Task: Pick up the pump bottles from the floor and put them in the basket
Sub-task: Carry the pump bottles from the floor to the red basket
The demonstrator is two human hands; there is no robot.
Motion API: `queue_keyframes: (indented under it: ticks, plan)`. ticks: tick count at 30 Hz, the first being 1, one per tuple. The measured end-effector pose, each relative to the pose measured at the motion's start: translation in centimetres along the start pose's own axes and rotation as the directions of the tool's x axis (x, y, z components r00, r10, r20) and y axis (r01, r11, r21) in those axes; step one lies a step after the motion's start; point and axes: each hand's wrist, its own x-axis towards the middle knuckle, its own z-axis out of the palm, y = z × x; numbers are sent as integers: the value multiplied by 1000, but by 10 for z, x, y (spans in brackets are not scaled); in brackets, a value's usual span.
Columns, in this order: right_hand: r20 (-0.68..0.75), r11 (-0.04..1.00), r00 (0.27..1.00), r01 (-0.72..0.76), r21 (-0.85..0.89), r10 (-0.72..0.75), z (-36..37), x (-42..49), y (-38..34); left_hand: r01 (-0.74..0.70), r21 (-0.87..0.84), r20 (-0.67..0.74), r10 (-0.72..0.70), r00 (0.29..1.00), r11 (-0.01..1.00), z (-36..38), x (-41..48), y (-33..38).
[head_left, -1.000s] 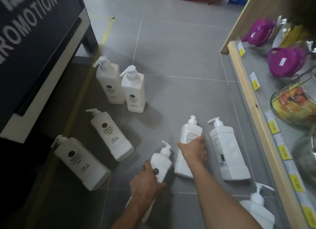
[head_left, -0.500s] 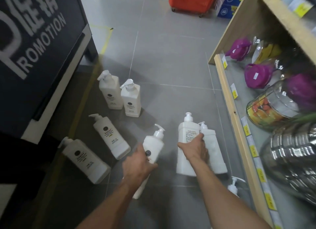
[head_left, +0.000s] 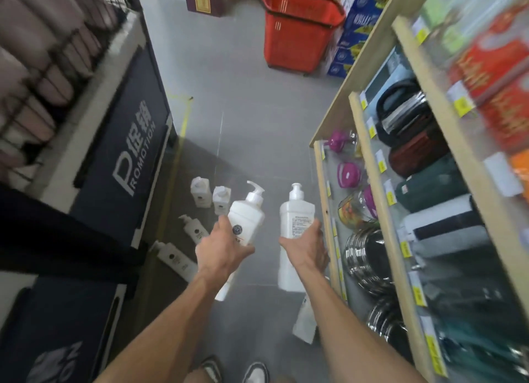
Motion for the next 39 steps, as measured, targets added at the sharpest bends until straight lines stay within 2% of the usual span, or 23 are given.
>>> queue_keyframes:
  ticks: [7, 15, 20, 26, 33, 39]
  plan:
    - [-45, 999, 999, 7, 44, -5, -130, -126, -55, 43, -86, -42, -47, 998, 995, -153, -111, 48]
    - [-11, 999, 1000, 1, 48, 0, -210, -205, -65, 70, -137, -122, -87, 989, 988, -249, -180, 61]
    - [-12, 998, 1000, 29, 60, -28, -227, -243, -59, -4, -120, -186, -19, 982, 993, -273, -217, 61]
    - [18, 994, 994, 103, 24, -104, -234, -260, -55, -17, -105, -183, -3, 983, 994, -285, -243, 55]
    - [27, 969, 971, 238, -64, -237, -243, -264, -64, 40, -122, -251, -70, 966, 992, -287, -266, 40]
    - [126, 901, 908, 415, -125, -400, -239, -265, -84, 140, -170, -344, -192, 919, 975, -290, -285, 26]
